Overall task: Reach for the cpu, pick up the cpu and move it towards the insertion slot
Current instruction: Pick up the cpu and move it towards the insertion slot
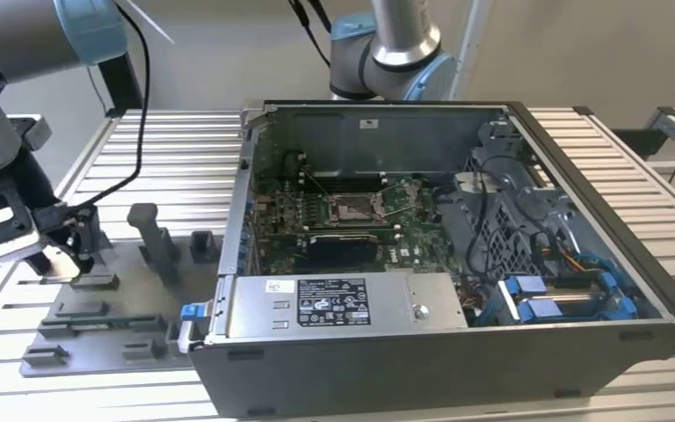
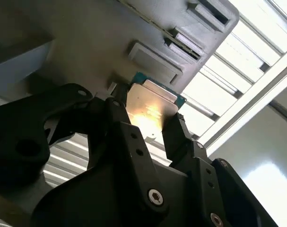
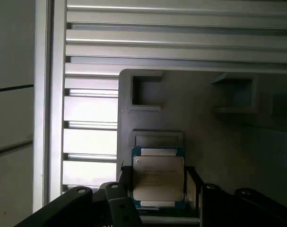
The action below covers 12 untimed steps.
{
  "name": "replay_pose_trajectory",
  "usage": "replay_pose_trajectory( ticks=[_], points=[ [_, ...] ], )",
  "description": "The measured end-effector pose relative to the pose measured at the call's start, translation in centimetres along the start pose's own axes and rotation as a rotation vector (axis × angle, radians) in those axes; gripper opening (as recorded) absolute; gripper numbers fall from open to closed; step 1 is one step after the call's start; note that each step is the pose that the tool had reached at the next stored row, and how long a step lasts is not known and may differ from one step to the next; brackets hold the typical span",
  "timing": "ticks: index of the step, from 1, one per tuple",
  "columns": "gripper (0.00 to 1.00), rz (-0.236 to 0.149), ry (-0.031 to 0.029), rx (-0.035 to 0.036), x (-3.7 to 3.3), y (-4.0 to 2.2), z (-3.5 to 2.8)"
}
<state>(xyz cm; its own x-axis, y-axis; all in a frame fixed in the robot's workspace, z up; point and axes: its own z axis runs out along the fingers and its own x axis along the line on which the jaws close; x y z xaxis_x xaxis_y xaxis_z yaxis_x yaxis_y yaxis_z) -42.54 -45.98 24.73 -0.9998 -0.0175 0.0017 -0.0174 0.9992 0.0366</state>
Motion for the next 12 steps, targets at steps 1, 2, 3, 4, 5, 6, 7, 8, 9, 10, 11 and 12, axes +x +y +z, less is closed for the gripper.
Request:
replay_pose_trajectory(
  ticks=[1,2,3,4,5,6,7,8,9,10,11,12],
  points=[
    [0.00,0.000,-0.0002,-0.0001,0.00,0.02,-0.44],
    [0.00,0.000,-0.0001,-0.0001,0.00,0.03,-0.90],
    [0.00,0.000,0.0000,0.0000,0.00,0.05,-1.37],
    [0.00,0.000,0.0000,0.0000,0.00,0.07,-1.83],
    [0.00,0.000,-0.0001,-0.0001,0.00,0.08,-2.29],
    [0.00,0.000,0.0000,0.0000,0.00,0.10,-2.72],
    [0.00,0.000,-0.0002,-0.0001,0.00,0.12,-3.17],
    [0.00,0.000,-0.0001,-0.0001,0.00,0.13,-3.63],
    [0.00,0.000,0.0000,0.0000,0.01,0.15,-4.10],
    [0.00,0.000,-0.0001,0.0000,0.00,0.17,-4.55],
    [0.00,0.000,-0.0001,0.0000,0.00,0.18,-4.98],
    [0.00,0.000,-0.0001,0.0000,0.01,0.20,-5.43]
  ],
)
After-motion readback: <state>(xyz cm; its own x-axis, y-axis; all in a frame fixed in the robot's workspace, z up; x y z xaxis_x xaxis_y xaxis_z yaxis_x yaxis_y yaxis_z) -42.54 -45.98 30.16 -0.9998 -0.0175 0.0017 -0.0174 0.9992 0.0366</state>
